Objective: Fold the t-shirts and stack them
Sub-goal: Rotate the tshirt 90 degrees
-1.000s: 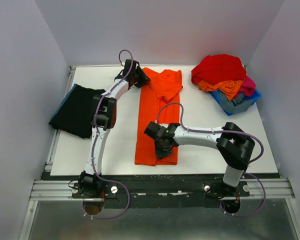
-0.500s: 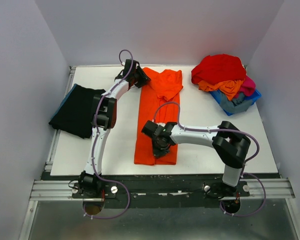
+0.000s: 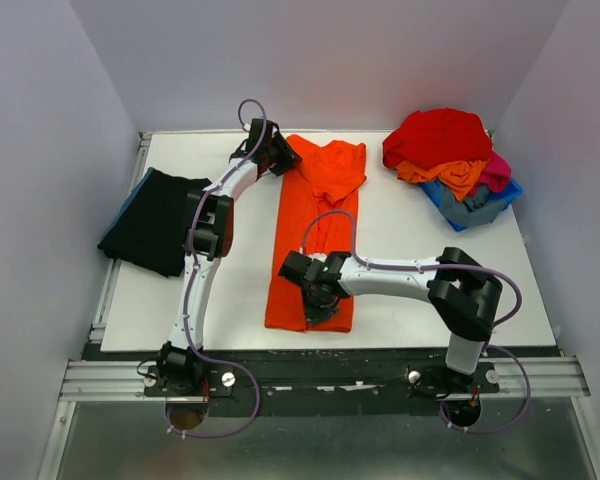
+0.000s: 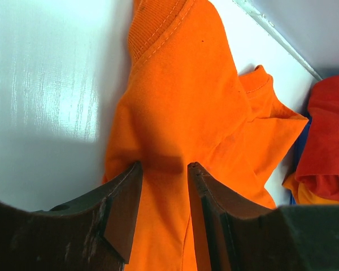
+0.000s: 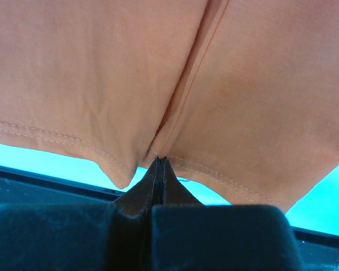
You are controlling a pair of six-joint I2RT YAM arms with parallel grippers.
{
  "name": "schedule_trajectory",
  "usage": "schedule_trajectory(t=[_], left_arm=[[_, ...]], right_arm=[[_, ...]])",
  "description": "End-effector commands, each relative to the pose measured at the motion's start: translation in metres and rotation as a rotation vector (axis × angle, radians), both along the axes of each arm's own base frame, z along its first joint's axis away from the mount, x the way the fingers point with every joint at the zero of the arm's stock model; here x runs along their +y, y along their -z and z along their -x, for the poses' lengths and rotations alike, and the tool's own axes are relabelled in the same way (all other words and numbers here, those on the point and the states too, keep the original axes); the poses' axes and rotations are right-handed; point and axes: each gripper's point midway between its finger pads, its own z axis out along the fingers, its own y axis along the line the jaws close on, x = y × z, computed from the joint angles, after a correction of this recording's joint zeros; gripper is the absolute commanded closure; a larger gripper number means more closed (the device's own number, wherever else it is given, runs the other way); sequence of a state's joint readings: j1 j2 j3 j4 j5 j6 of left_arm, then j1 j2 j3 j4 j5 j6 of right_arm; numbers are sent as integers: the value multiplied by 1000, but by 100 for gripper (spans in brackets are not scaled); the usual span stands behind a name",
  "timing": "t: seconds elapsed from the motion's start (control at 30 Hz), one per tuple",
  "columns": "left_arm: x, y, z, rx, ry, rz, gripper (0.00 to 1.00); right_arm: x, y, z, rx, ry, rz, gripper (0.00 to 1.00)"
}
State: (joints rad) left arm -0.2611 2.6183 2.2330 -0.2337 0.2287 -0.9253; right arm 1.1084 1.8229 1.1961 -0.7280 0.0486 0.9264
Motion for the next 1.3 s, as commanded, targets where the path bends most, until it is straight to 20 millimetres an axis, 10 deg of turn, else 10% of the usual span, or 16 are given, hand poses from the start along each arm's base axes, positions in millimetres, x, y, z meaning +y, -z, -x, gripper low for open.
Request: schedule_trajectory(t=[0.0, 0.3, 0.57, 0.83, 1.03, 1.27], left_arm=[[8, 30, 6, 71, -25, -42, 46], [0, -13, 8, 3, 40, -13, 34], [26, -96, 39, -87, 46, -144, 15], [58, -109, 157, -59, 7, -233, 12], [84, -85, 257, -21, -54, -274, 14], [100, -63, 327, 43, -17, -267, 15]], right_arm=[[7, -4, 12, 36, -14, -18, 100], [1, -45, -6, -74, 20, -88, 70], [-62, -54, -7, -106, 182, -136, 59], [-91, -10, 7, -1, 318, -270, 55], [-79, -15, -2, -15, 340, -386, 55], [-100, -22, -5, -69, 386, -313, 55]])
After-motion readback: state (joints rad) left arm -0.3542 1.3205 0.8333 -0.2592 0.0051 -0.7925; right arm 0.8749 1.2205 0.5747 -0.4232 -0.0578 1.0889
